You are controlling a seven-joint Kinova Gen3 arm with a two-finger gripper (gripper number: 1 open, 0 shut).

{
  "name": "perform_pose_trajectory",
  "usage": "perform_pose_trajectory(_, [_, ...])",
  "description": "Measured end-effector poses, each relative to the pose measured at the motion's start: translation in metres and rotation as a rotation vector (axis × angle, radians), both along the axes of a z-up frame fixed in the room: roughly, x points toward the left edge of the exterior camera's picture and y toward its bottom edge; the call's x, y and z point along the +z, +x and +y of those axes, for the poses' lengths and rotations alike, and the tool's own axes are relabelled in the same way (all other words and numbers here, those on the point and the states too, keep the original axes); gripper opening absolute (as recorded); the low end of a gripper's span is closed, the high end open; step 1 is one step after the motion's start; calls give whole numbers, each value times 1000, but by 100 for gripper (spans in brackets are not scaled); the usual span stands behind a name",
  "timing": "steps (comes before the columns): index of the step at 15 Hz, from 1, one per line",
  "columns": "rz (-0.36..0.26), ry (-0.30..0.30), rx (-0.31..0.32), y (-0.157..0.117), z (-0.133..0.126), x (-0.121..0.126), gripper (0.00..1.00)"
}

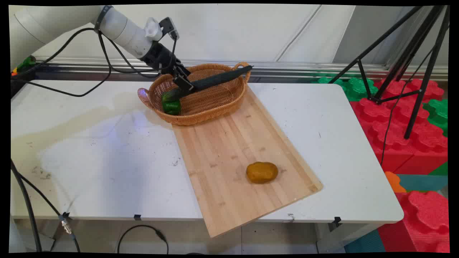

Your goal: Pick up the potato from the cutting board

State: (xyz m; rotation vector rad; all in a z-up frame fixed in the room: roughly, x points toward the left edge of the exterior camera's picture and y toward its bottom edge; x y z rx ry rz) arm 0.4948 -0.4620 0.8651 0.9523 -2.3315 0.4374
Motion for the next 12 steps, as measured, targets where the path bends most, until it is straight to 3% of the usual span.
perform_pose_trajectory(7, [52, -10, -10, 11, 17, 35, 100])
perform_pose_trajectory(12, [104, -9, -28, 14, 50, 76, 100])
